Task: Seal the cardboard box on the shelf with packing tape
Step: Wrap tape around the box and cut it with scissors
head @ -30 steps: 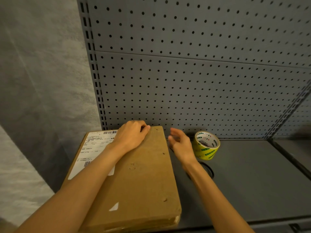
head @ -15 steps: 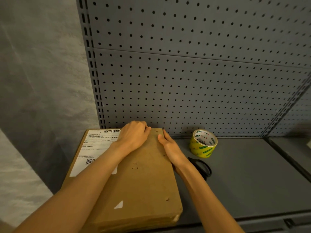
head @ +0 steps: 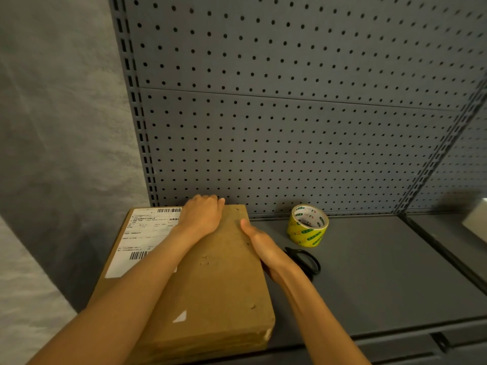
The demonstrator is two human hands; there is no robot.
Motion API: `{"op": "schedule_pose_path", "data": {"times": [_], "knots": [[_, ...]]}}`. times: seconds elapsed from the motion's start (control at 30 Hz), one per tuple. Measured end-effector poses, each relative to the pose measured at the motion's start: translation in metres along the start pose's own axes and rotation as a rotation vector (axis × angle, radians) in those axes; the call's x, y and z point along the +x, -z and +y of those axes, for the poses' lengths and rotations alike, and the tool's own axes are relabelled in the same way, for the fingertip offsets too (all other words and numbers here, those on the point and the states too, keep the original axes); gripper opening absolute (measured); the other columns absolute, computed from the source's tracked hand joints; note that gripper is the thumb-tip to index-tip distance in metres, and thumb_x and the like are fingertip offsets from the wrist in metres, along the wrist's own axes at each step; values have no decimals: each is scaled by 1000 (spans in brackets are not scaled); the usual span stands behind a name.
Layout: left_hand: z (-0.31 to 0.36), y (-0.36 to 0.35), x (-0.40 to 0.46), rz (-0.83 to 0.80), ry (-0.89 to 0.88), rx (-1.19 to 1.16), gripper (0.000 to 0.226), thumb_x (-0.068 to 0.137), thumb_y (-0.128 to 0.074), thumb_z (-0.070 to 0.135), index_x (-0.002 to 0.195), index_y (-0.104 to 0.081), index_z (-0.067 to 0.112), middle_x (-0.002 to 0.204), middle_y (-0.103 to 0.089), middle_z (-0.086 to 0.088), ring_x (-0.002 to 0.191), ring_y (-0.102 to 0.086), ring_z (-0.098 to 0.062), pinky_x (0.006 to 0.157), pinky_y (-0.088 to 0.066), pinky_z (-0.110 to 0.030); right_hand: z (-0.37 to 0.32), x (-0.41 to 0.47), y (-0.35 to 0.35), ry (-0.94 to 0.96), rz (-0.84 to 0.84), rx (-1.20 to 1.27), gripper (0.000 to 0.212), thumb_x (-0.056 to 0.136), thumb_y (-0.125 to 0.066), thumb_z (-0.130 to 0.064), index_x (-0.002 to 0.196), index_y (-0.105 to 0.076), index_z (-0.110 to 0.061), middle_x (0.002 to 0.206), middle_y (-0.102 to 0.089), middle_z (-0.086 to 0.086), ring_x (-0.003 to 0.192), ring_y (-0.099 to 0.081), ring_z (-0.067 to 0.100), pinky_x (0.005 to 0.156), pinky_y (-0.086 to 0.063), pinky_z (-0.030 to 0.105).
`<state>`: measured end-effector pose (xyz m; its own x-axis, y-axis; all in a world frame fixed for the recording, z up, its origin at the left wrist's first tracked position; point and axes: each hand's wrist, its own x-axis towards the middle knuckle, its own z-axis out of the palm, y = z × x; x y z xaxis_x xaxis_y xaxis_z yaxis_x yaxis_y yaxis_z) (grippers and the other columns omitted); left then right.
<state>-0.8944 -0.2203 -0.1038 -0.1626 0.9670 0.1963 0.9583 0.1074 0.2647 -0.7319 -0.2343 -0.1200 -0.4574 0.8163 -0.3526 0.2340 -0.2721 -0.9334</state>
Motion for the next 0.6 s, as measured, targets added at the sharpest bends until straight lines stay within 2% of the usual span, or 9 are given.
{"op": "schedule_pose_path", "data": {"times": [0.07,0.2,0.27,0.33,0.37,0.43,0.47,0.6], "knots": [[0,0,0,1,0,11,46,103,-23,33,104,-60,6,105,-64,-14,100,-56,-29,86,-42,-39,4,-5,1,-9,-25,3,53,96,-37,-54,136,-46,-20,124,-62,2,109,-62,15,102,-45,37],[0,-2,0,-2,-1,-6,46,103,-23,33,98,-60,7,102,-64,-14,99,-56,-29,86,-41,-39,2,-10,7,-12,-55,-32,53,96,-39,-52,134,-49,-16,123,-63,2,108,-62,12,93,-48,26],[-1,-3,0,-8,1,-10,47,103,-22,33,94,-60,7,100,-64,-14,98,-56,-29,86,-41,-39,-7,-9,6,34,20,-175,62,95,-40,-53,144,-36,-15,138,-52,3,122,-53,16,100,-43,29],[-2,-3,1,-12,-1,-20,47,103,-21,34,93,-60,8,100,-65,-14,98,-56,-29,88,-41,-40,-15,-6,5,152,131,-376,71,96,-42,-50,152,-12,-18,155,-27,3,139,-32,19,113,-31,36],[-2,-4,1,-11,-4,-26,47,103,-21,34,93,-60,9,100,-65,-13,98,-56,-29,88,-41,-39,-19,-5,3,229,141,-476,72,97,-42,-46,152,-6,-19,158,-16,1,144,-20,18,117,-23,36],[-2,-4,1,-7,-12,-32,48,103,-20,34,94,-61,10,100,-65,-13,97,-56,-28,88,-41,-39,-21,-3,0,339,107,-696,68,99,-39,-41,152,-5,-16,160,-2,-1,146,-2,13,118,-8,31],[-3,-5,1,-4,-14,-31,48,103,-20,33,94,-61,10,100,-65,-13,97,-57,-28,88,-41,-39,-21,-1,-1,362,100,-797,66,100,-37,-41,152,-7,-15,160,1,0,146,2,12,117,-5,30],[-3,-7,3,6,-17,-15,49,103,-20,33,97,-62,9,102,-66,-13,98,-57,-28,90,-41,-40,-18,2,1,422,134,-1004,59,102,-32,-39,151,-15,-11,160,-7,4,147,0,14,118,-3,31]]}}
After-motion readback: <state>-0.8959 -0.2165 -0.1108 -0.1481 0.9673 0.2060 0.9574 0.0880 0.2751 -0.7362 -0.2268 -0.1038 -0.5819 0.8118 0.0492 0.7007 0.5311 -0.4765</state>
